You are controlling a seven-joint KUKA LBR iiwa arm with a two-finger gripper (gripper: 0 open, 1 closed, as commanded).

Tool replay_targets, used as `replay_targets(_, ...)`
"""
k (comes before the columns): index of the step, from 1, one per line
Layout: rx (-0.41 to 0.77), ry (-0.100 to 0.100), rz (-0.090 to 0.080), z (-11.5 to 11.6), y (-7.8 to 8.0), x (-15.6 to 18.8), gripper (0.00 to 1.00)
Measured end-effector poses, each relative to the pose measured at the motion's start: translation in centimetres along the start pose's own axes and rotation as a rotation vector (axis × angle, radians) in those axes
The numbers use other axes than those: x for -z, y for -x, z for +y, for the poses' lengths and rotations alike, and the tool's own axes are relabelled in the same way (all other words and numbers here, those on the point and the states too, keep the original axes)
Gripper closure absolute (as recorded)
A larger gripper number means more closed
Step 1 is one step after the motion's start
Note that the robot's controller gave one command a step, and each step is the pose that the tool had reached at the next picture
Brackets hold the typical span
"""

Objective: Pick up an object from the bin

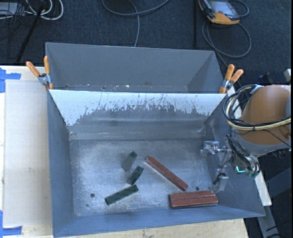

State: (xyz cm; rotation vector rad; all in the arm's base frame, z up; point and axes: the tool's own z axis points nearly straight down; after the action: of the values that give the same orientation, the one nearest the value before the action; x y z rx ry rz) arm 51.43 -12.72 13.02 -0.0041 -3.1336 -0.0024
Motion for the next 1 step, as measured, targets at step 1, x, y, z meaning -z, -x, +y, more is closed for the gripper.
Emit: replay_targets(1,0.035,0.003,0.001,8.50,-2.29,-6.41,0.00)
